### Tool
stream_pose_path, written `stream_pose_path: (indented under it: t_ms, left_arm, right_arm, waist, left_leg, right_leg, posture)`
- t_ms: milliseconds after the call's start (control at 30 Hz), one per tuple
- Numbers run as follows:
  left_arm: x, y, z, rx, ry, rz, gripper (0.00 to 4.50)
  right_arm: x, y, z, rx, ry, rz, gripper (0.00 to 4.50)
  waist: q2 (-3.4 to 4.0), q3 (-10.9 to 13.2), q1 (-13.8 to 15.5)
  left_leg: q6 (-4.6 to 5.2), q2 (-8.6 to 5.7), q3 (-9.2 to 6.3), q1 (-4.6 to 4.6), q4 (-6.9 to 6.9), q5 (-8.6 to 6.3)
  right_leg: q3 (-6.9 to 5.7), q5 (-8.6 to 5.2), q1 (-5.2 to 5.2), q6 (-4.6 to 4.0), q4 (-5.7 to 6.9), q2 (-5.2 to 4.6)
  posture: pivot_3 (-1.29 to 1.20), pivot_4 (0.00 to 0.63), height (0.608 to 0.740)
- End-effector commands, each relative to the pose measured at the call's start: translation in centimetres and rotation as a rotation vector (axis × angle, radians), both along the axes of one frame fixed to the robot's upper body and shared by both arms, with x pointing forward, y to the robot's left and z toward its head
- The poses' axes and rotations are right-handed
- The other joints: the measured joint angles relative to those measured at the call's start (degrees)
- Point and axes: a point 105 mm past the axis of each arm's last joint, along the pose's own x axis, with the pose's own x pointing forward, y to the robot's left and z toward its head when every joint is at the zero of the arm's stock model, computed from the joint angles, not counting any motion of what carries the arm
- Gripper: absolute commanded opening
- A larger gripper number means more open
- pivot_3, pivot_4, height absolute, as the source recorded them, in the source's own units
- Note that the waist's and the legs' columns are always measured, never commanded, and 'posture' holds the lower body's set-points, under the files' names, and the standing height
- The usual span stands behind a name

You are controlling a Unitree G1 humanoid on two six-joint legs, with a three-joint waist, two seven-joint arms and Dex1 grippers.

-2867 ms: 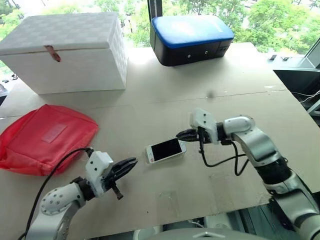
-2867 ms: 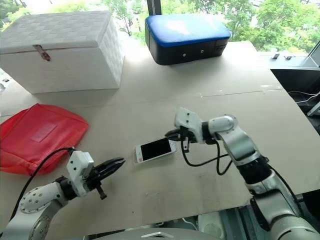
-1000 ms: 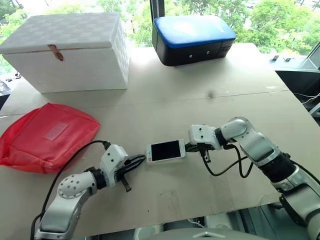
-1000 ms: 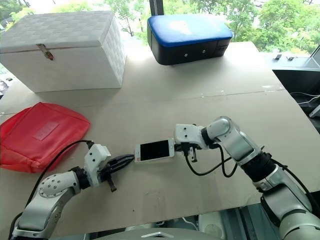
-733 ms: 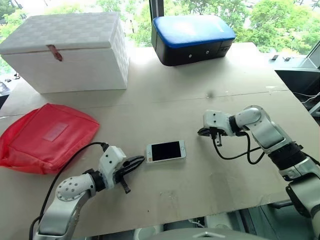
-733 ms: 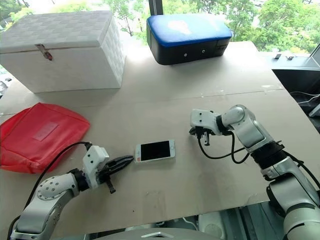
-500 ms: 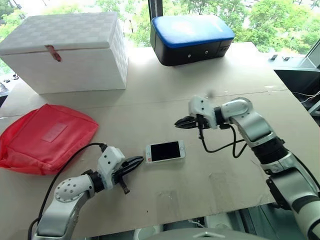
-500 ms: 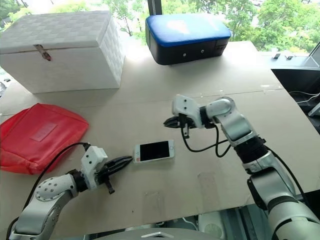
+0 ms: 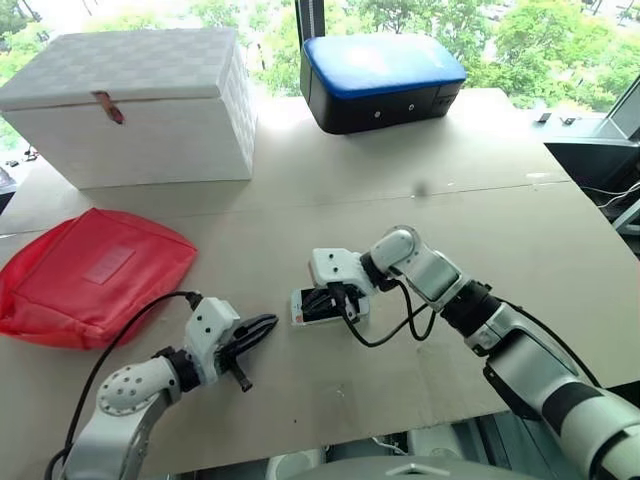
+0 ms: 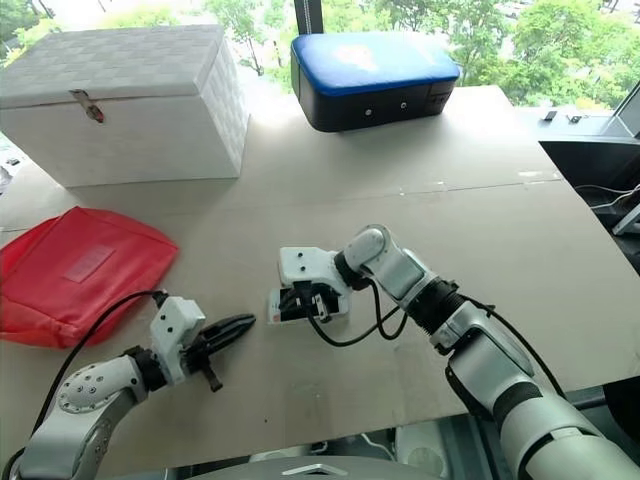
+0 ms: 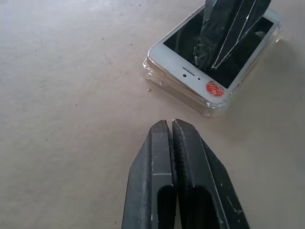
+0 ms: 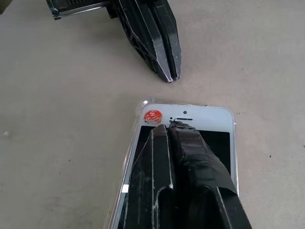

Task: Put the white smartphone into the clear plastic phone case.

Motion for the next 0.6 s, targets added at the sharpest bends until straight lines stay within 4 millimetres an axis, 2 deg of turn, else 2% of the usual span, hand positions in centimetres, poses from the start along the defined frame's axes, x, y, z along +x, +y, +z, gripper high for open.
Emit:
stream_pose_path:
  t_ms: [33, 167, 300, 433, 600]
  left_arm:
    - [0.0, -0.6, 1.1, -0.008, -0.046, -0.016, 0.12]
    - [0.1, -0.8, 1.1, -0.012, -0.050, -0.016, 0.12]
    - [0.2, -0.7, 1.1, -0.011, -0.049, -0.015, 0.12]
    - [0.1, -0.7, 1.0, -0.007, -0.042, -0.021, 0.12]
    - [0.3, -0.6, 1.0, -0.003, -0.043, -0.024, 0.12]
  right_arm:
    - [0.7, -1.6, -4.2, -0.165, 0.080, -0.088, 0.00]
    - [1.0, -1.7, -5.1, -0.177, 0.124, -0.127, 0.00]
    - [1.1, -1.8, -4.8, -0.151, 0.159, -0.159, 0.00]
    - [1.5, -3.0, -6.4, -0.231, 0.130, -0.186, 0.00]
    - [1.1, -3.0, -7.3, -0.244, 0.173, -0.210, 0.00]
  waist:
    - [0.03, -0.05, -0.34]
    - [0.24, -0.23, -0.83]
    - [0.35, -0.45, -0.84]
    - [0.44, -0.52, -0.83]
    - [0.65, -0.76, -0.81]
  left_leg:
    - [0.00, 0.02, -0.01, 0.05, -0.01, -0.01]
    - [-0.07, 0.03, 0.02, 0.89, -0.31, -0.29]
    - [-0.16, 0.02, 0.00, 1.00, -0.49, -0.25]
    - [-0.18, -0.06, -0.03, 0.99, -0.59, -0.24]
    - [-0.18, -0.11, -0.04, 0.99, -0.71, -0.24]
  right_leg:
    - [0.00, 0.00, 0.05, -0.01, 0.00, -0.02]
    - [0.02, -0.11, 0.74, -0.19, -0.09, -0.17]
    - [0.02, -0.11, 0.76, -0.20, -0.09, -0.24]
    - [0.09, -0.12, 0.75, -0.23, -0.10, -0.39]
    - [-0.03, -0.14, 0.75, -0.27, -0.15, -0.67]
  posture:
    - [0.00, 0.150, 0.734]
    - [0.00, 0.150, 0.734]
    - [0.00, 0.150, 0.734]
    - [0.00, 0.150, 0.734]
    - [0.00, 0.150, 0.734]
